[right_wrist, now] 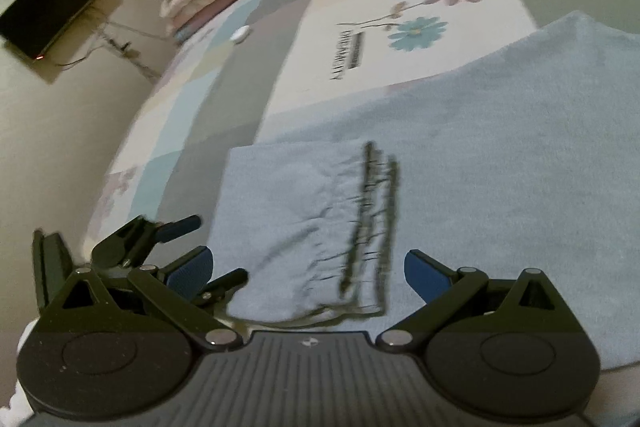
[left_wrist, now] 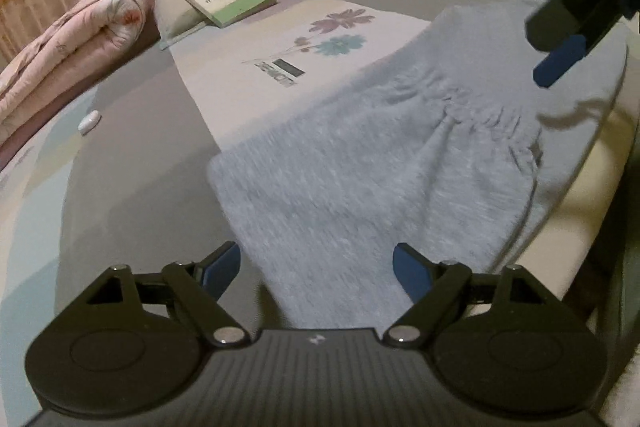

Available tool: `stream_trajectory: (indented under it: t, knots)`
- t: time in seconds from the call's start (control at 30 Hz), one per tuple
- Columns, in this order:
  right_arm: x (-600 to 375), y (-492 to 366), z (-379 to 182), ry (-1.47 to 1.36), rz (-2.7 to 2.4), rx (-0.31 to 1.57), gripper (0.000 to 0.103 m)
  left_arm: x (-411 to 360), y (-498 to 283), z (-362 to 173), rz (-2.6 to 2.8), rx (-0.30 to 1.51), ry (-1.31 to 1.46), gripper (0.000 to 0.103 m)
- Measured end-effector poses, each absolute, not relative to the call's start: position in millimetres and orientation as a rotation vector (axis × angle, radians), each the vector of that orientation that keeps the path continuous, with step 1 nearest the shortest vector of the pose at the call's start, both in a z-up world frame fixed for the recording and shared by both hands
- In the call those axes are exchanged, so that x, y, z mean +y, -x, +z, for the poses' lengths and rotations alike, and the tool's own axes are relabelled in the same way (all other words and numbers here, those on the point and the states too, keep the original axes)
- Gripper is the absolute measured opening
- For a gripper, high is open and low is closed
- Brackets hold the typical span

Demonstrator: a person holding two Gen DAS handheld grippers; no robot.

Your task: Fold clothes

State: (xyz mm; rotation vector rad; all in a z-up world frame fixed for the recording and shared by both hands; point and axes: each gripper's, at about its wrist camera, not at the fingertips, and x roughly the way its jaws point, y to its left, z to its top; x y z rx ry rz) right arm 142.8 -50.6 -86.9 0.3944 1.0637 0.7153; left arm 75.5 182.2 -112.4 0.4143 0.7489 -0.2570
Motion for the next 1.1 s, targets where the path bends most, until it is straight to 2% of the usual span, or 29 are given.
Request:
stream_trajectory:
  t: [0.2,0.37,0.5,0.63,0.77,0.9,1.1]
  knots:
    - [-16.2,-141.0,-80.8,-0.336,0.955,1.025,0.103,197.3,-121.2,-77.3,-0.25,0.708,-0.267,0.084]
    - [9.8,-145.3,-102.4,-0.253,1.026,1.081,0.103,197.0,-159.4,-89.1,-0.381,0.794,-0.007,0.084]
    - [3.4,-153.6,-125.5,-0.299,1.01,1.123,0.103,195.2,-172.8,-116.4,-0.304,0.849,-0.028,0.082]
    - [-8.8,-158.6,-127.7,-0.387,1.025,1.118,0.103,195.3,-167.0,-110.0,-0.27,0.823,-0.032,0.082]
    - [-10.9,-151.2,-114.7,-0.34,1.011,1.075,0.103,192.5,-153.5,-98.2,-0.312,0.789,-0.053,0.086]
    - [-16.9,-146.9,-96.4,-0.282,0.964,1.017,0.103,194.5,-166.9,-118.9,-0.214,0.861,-0.053,0.085]
    - [-64.5,-145.7,-72.6,-0.203,0.811,0.911,0.103,181.8,-146.2,-93.9,-0.253,0.801,-0.073,0.086]
